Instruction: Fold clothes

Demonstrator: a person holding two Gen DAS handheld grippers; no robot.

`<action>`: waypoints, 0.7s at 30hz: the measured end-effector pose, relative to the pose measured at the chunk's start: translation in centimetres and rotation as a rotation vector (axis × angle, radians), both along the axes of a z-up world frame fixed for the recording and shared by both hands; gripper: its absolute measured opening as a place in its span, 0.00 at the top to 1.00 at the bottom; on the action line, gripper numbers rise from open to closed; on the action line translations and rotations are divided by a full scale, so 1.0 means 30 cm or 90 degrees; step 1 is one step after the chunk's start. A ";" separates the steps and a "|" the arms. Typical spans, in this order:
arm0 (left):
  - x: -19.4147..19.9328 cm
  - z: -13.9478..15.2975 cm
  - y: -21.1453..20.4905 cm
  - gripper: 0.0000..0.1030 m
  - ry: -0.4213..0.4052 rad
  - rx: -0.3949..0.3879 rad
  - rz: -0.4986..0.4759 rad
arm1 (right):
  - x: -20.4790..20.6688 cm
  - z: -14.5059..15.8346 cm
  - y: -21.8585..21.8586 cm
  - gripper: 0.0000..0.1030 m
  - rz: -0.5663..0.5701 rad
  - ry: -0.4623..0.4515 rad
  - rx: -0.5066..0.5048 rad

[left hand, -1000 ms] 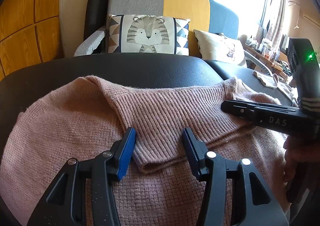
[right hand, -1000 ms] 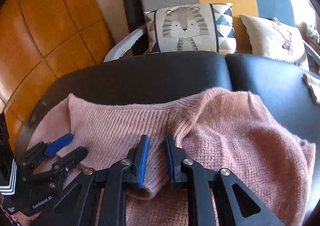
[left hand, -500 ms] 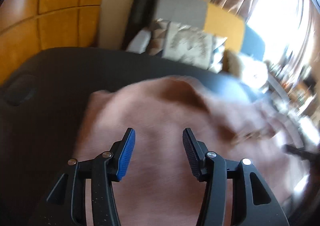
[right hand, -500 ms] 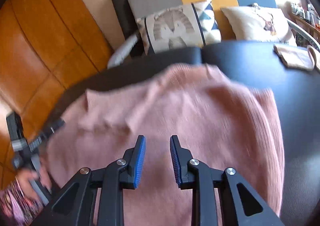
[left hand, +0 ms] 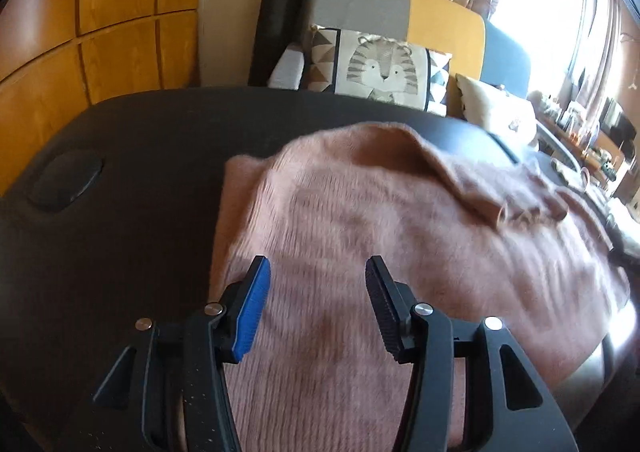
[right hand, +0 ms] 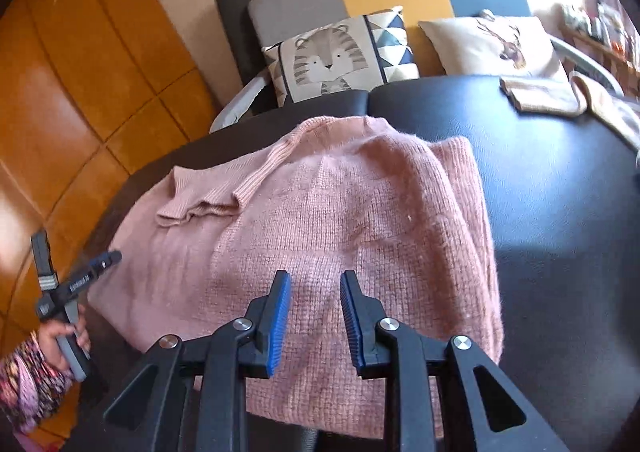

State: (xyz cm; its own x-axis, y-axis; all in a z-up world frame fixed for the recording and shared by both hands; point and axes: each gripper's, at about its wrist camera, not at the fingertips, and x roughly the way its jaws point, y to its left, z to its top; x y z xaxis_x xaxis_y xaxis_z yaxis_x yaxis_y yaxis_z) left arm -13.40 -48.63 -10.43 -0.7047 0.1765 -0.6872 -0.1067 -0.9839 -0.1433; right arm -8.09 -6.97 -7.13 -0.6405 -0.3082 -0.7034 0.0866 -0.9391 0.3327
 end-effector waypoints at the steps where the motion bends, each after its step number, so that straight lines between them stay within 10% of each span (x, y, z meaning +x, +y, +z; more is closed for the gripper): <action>1: -0.031 0.014 -0.005 0.49 -0.002 0.008 0.007 | -0.009 0.007 0.000 0.75 0.003 0.003 0.007; 12: -0.427 -0.003 -0.075 0.49 -0.146 0.043 0.053 | -0.356 0.036 0.081 0.75 -0.021 -0.026 0.100; 21: -0.531 -0.017 -0.038 0.48 -0.191 0.091 -0.079 | -0.538 -0.054 0.073 0.72 0.080 -0.123 0.101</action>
State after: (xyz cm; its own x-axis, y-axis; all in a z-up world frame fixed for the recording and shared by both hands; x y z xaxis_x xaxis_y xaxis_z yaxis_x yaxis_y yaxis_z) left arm -29.34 -49.77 -10.95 -0.4430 0.3572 -0.8223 -0.1565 -0.9339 -0.3214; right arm -24.23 -4.77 -8.75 -0.4534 -0.2524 -0.8548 0.1544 -0.9668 0.2035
